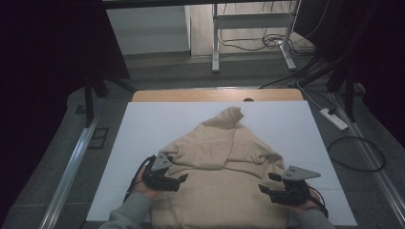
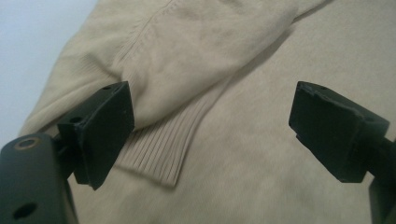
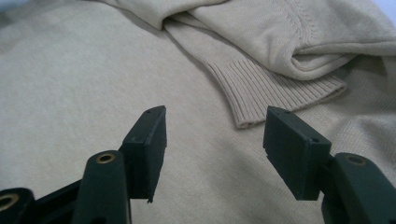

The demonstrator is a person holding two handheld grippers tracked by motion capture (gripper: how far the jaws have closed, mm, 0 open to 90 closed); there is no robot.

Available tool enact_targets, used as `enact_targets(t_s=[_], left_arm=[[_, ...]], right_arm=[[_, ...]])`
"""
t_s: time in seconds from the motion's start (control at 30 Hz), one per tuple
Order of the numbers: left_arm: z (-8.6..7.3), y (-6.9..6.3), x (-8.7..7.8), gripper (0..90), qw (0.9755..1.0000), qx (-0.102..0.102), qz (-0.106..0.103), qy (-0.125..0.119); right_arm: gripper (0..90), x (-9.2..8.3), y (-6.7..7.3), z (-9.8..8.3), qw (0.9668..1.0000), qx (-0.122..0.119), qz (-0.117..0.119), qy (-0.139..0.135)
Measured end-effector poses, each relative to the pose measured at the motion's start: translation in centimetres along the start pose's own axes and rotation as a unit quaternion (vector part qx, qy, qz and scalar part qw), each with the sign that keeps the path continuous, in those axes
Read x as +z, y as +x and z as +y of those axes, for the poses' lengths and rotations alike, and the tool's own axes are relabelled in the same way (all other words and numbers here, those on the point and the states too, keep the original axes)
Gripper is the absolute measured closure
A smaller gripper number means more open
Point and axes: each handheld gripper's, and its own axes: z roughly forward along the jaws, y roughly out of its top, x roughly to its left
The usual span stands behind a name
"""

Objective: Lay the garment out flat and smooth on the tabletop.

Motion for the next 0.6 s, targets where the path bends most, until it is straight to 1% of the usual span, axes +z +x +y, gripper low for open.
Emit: enact_targets(t_s=[0.03,0.07,0.1,0.2,0.23,0.27,0.47,0.5,0.6], left_arm=[[0.3,-0.1,0.3,14.1,1.0,0.001,-0.002,0.0],[0.9,-0.3,1.0,14.1,0.9999,0.007,-0.005,0.005],[0.9,-0.3,1.0,14.2,0.9999,0.007,-0.005,0.005],[1.9,-0.6,2.1,14.3,0.9998,0.013,-0.008,0.011],[2.6,-0.8,2.8,14.6,0.9997,0.016,-0.011,0.012],[2.6,-0.8,2.8,14.6,0.9997,0.016,-0.011,0.012],[4.8,-1.5,5.1,14.7,0.9994,0.02,-0.023,0.019],[5.4,-1.8,5.8,14.7,0.9992,0.02,-0.024,0.023],[6.0,-2.1,6.5,14.9,0.9992,0.016,-0.026,0.028]], right_arm=[[38.6,0.0,0.0,0.0,1.0,0.0,0.0,0.0],[38.3,0.2,0.0,0.0,1.0,-0.003,-0.002,0.005],[38.3,0.2,0.0,0.0,1.0,-0.003,-0.002,0.005],[38.2,0.3,0.2,0.0,1.0,-0.005,0.001,0.008],[38.1,0.3,0.2,0.0,0.9999,-0.006,0.0,0.009],[38.1,0.3,0.1,0.0,0.9999,-0.007,-0.001,0.01],[37.9,0.5,0.0,-0.1,0.9998,-0.01,-0.008,0.014],[37.9,0.5,0.0,-0.1,0.9998,-0.01,-0.007,0.014],[37.8,0.5,0.0,-0.1,0.9998,-0.01,-0.008,0.015]])
